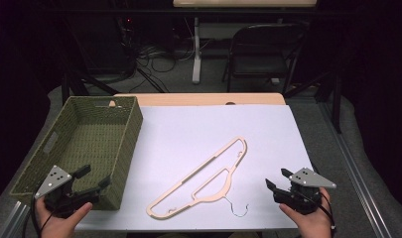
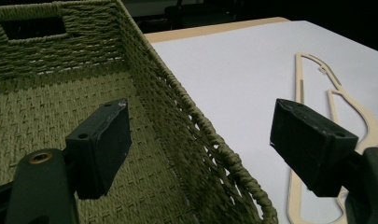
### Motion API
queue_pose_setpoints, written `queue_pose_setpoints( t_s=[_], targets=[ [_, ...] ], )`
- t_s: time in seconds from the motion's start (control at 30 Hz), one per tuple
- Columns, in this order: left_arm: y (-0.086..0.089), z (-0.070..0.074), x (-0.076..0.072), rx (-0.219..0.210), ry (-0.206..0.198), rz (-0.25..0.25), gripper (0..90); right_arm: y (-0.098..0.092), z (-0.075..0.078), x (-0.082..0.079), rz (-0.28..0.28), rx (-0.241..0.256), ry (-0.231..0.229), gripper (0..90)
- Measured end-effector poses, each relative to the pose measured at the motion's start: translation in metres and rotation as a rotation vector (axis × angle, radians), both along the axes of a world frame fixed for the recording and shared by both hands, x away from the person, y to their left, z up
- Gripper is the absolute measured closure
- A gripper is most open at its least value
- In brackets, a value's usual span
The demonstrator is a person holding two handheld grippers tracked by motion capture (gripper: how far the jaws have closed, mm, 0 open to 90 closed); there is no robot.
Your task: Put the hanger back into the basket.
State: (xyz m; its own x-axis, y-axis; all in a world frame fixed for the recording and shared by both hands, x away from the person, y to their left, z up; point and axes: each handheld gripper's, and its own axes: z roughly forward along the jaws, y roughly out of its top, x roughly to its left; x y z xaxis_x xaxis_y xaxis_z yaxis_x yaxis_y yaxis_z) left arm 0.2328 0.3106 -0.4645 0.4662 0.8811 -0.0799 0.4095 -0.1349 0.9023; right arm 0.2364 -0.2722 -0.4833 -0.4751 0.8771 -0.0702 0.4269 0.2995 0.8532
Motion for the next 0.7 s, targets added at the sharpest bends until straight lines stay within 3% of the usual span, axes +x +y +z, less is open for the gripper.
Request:
queue_pose_setpoints(
  t_s=[0.03, 0.1, 0.2, 0.23, 0.27, 0.37, 0.53, 0.7],
  targets=[
    [0.001, 0.001, 0.0, 0.002, -0.002, 0.001, 20.5, 0.0, 0.0, 0.0, 0.0, 0.0, 0.0, 37.6],
    [0.002, 0.002, 0.002, 0.008, 0.002, 0.006, 20.4, -0.003, 0.002, 0.004, 0.008, -0.042, 0.044, 39.8],
    [0.004, 0.002, 0.006, 0.004, 0.017, 0.005, 20.4, -0.005, 0.003, 0.007, -0.018, -0.035, 0.037, 40.9],
    [0.003, 0.003, 0.008, 0.001, 0.017, 0.003, 20.4, -0.006, 0.002, 0.013, -0.057, -0.018, 0.046, 35.6],
    [0.003, 0.003, 0.008, 0.001, 0.017, 0.003, 20.4, -0.006, 0.002, 0.013, -0.057, -0.018, 0.046, 35.6],
    [0.0, 0.006, 0.01, 0.006, 0.014, -0.008, 20.2, -0.006, 0.007, 0.017, -0.038, -0.055, 0.128, 43.1],
    [-0.004, 0.012, 0.014, 0.003, 0.009, -0.02, 20.2, -0.005, 0.009, 0.021, 0.008, -0.039, 0.071, 39.0],
    [-0.008, 0.019, 0.019, 0.008, 0.018, -0.04, 20.4, -0.001, 0.019, 0.027, 0.055, -0.059, 0.066, 37.3]
  ],
)
